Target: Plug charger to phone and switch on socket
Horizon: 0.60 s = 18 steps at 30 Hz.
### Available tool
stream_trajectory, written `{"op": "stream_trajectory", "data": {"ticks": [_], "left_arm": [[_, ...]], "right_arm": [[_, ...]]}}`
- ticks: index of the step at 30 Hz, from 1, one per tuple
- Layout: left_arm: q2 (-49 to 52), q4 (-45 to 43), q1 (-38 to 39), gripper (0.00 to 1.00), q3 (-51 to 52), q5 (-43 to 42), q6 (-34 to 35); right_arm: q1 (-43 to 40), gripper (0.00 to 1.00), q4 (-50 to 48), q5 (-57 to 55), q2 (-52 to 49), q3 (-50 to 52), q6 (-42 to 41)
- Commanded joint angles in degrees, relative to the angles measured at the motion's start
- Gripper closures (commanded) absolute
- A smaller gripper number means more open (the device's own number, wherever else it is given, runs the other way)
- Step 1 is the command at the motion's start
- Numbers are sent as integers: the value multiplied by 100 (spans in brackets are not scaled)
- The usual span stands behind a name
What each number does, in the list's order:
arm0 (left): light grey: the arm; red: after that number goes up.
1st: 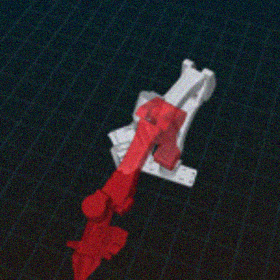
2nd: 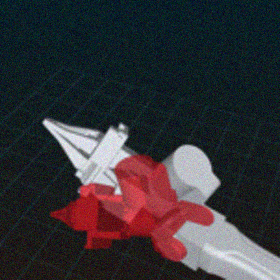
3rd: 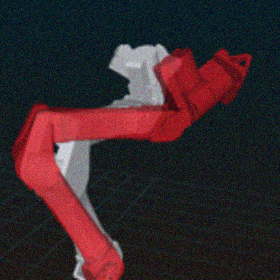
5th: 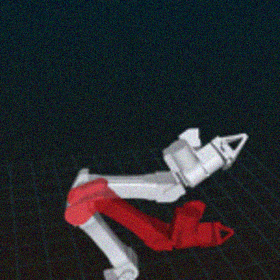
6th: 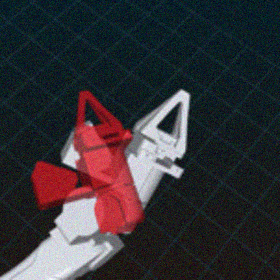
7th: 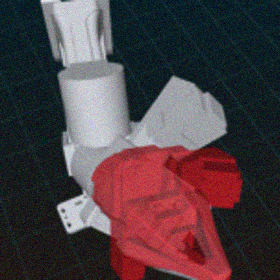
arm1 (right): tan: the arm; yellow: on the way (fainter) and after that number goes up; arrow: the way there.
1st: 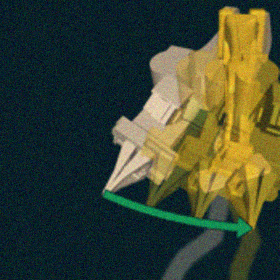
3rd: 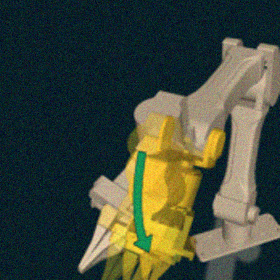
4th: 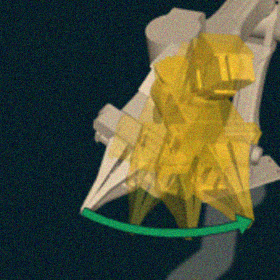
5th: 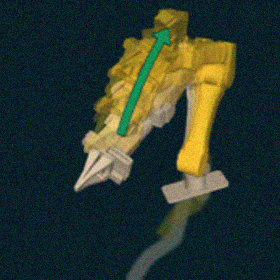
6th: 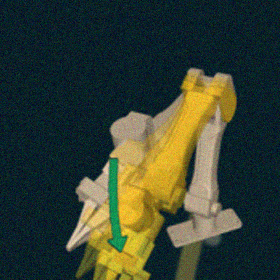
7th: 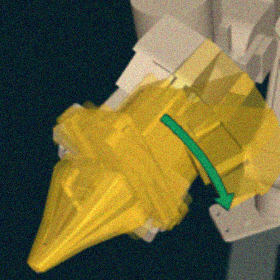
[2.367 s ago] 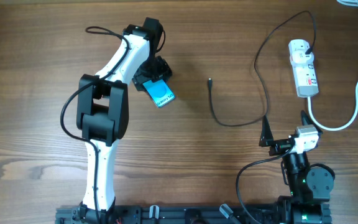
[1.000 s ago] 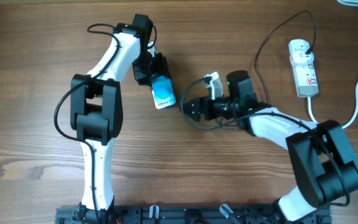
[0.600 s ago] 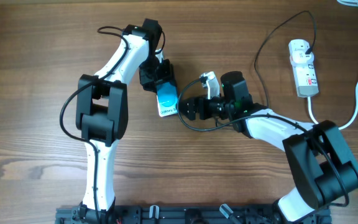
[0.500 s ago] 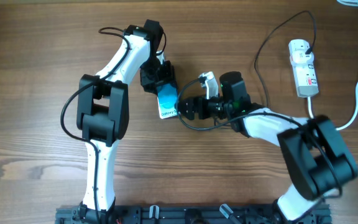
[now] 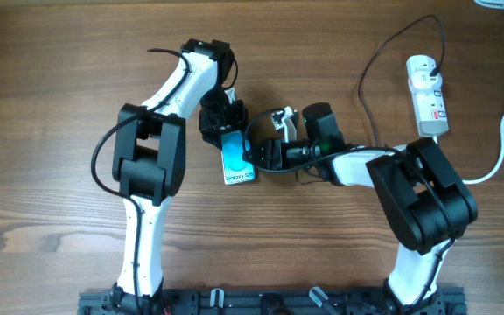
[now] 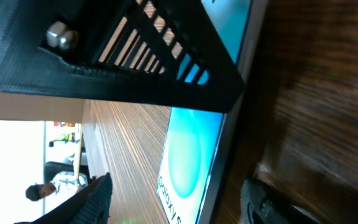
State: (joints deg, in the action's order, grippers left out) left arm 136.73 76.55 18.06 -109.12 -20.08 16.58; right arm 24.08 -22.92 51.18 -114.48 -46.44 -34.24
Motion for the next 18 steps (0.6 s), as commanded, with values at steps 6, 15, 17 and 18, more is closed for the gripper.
{"op": "stream_trajectory", "data": {"ticks": [6, 15, 17, 18], "left_arm": [[203, -17, 44, 54, 111, -201, -120], [203, -22, 46, 55, 111, -201, -120], [203, -24, 48, 55, 111, -201, -120], [203, -24, 48, 55, 111, -201, -120]], "right_arm": [[426, 42, 109, -74, -186, 55, -46], [721, 61, -422, -798, -245, 52, -348], [728, 71, -424, -796, -245, 52, -350], [728, 74, -424, -793, -245, 52, -352]]}}
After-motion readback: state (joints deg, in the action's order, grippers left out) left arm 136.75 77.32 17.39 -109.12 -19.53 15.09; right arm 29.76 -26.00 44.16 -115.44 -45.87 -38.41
